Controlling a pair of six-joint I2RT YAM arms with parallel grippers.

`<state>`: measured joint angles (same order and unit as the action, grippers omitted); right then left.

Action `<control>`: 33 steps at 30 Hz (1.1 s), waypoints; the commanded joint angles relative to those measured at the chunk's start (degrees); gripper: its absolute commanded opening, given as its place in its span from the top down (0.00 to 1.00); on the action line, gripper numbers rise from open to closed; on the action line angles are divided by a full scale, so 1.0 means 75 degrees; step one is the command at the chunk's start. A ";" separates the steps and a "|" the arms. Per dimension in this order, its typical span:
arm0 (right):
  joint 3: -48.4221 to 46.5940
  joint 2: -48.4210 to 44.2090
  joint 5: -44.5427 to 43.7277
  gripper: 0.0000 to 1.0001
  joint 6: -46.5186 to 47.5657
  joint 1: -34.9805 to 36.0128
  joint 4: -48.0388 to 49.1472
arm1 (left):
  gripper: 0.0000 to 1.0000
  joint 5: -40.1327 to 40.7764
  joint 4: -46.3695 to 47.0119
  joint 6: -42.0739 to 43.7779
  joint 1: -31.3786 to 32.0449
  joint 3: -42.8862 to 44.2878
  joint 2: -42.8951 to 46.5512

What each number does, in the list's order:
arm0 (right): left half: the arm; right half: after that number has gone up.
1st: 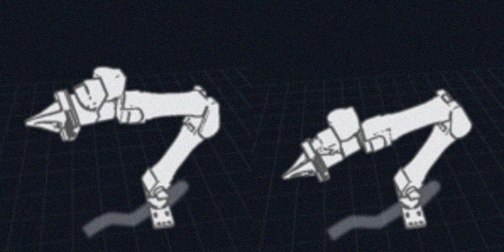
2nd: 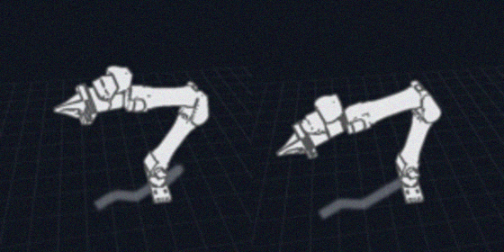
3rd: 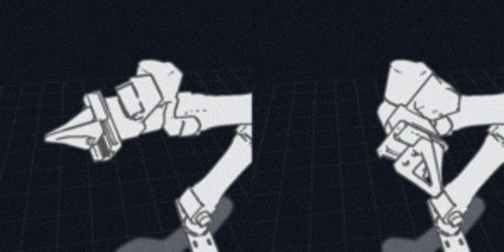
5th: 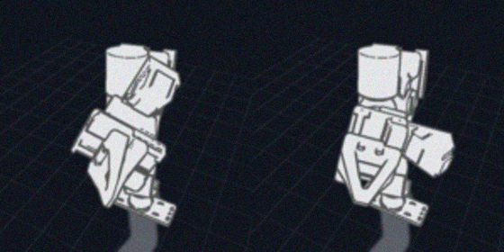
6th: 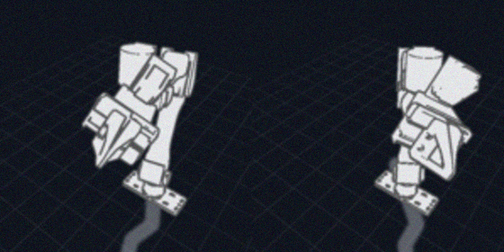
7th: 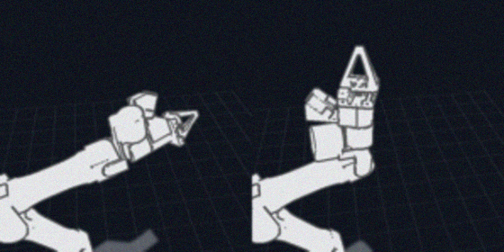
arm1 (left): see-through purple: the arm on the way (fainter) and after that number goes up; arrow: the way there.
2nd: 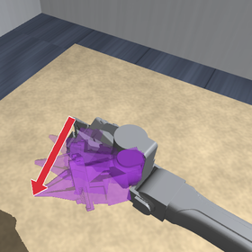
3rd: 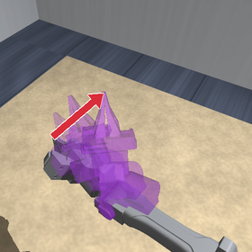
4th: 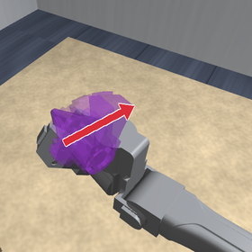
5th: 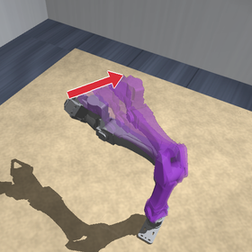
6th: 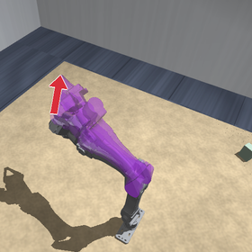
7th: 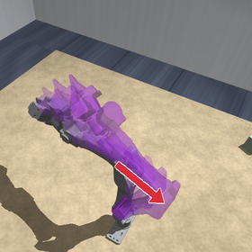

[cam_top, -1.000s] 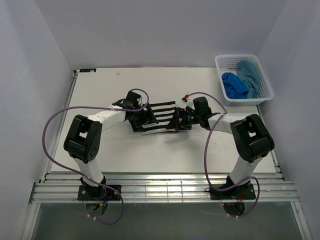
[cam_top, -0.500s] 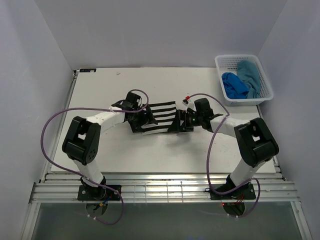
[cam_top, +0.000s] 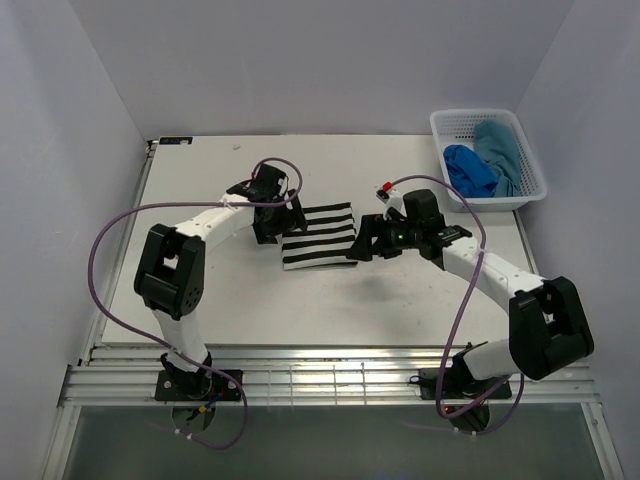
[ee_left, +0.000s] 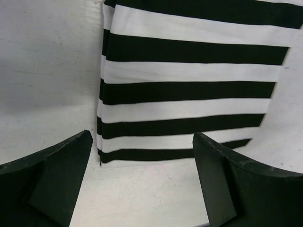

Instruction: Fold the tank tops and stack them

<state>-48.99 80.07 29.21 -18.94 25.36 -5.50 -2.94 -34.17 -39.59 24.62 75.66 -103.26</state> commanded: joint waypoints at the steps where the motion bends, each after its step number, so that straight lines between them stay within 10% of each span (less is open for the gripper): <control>1: -0.0346 -0.0387 -0.0379 0.10 0.0333 -0.0019 -0.0555 | 0.02 0.0612 -0.0436 0.0217 -0.0013 0.0260 -0.0516; 17: -0.0429 -0.0880 -0.0848 0.10 0.0615 -0.0030 -0.1037 | 0.29 0.1036 -0.0354 -0.0041 -0.0119 0.0401 -0.1478; 26: -0.0441 -0.0786 -0.1117 0.10 0.0744 -0.0030 -0.1060 | 0.93 0.0732 -0.0026 0.0801 -0.0131 0.0389 -0.1606; 33: -0.0511 -0.0692 -0.1399 0.10 0.0873 -0.0112 -0.1072 | 1.00 0.1539 0.0091 0.1680 -0.0189 0.0658 -0.1689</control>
<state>-50.04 74.56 19.94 -14.04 25.06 -13.65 2.92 -34.59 -31.75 24.05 79.75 -114.26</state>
